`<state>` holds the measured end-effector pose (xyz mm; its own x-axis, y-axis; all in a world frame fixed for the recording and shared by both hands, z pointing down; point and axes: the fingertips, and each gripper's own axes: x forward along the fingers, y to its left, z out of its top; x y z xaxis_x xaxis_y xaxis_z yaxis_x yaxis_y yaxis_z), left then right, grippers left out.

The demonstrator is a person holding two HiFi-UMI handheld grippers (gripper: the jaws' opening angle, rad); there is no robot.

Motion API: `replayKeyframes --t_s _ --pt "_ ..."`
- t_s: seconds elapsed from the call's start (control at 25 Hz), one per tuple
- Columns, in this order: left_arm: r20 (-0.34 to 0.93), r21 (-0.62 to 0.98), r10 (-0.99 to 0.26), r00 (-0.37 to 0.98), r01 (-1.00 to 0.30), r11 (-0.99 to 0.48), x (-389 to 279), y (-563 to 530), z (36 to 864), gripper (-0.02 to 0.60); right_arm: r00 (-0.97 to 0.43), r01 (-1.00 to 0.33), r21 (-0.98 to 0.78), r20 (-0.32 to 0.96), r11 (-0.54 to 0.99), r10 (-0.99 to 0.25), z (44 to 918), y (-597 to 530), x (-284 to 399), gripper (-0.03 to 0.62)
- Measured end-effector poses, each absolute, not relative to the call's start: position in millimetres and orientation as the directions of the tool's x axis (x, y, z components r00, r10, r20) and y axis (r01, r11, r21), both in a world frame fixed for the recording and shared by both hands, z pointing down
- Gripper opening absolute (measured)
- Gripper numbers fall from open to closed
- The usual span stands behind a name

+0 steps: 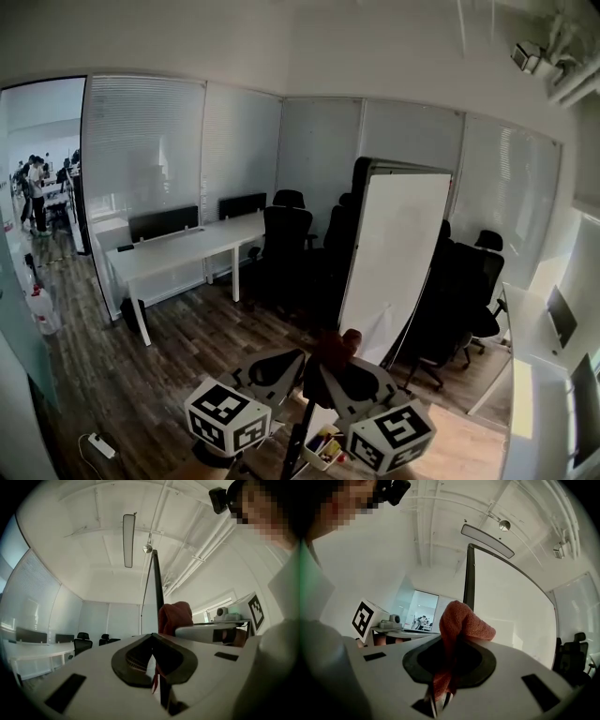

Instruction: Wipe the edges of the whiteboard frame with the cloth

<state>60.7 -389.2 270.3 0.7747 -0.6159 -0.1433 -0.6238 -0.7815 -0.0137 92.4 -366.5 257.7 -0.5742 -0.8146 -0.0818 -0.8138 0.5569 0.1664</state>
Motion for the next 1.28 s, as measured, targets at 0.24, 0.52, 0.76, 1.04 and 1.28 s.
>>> replayKeyframes --t_s 0.24,0.52,0.76,1.04,1.28 --pt "-0.192 -0.046 -0.62 0.761 -0.638 -0.769 57.1 -382.2 240.5 0.008 -0.585 -0.809 0.191 -0.16 0.556 -0.795 212.3 -359.6 90.8 0.047" --pt "-0.204 -0.06 -0.622 0.756 -0.644 -0.763 57.8 -375.9 229.2 0.008 -0.577 -0.812 0.164 -0.074 0.561 -0.813 245.0 -358.5 95.5 0.047" --pt "-0.208 -0.071 -0.617 0.758 -0.641 -0.764 59.9 -375.4 218.2 0.008 -0.576 -0.806 0.224 -0.078 0.548 -0.814 214.4 -366.1 96.7 0.048" --pt "-0.224 -0.082 -0.613 0.757 -0.642 -0.763 55.0 -372.2 208.6 0.008 -0.584 -0.802 0.261 -0.149 0.538 -0.798 158.6 -364.2 92.3 0.047" --pt "-0.234 -0.093 -0.603 0.763 -0.635 -0.767 53.5 -369.1 202.4 0.008 -0.58 -0.808 0.271 -0.203 0.523 -0.789 115.1 -362.5 91.7 0.048"
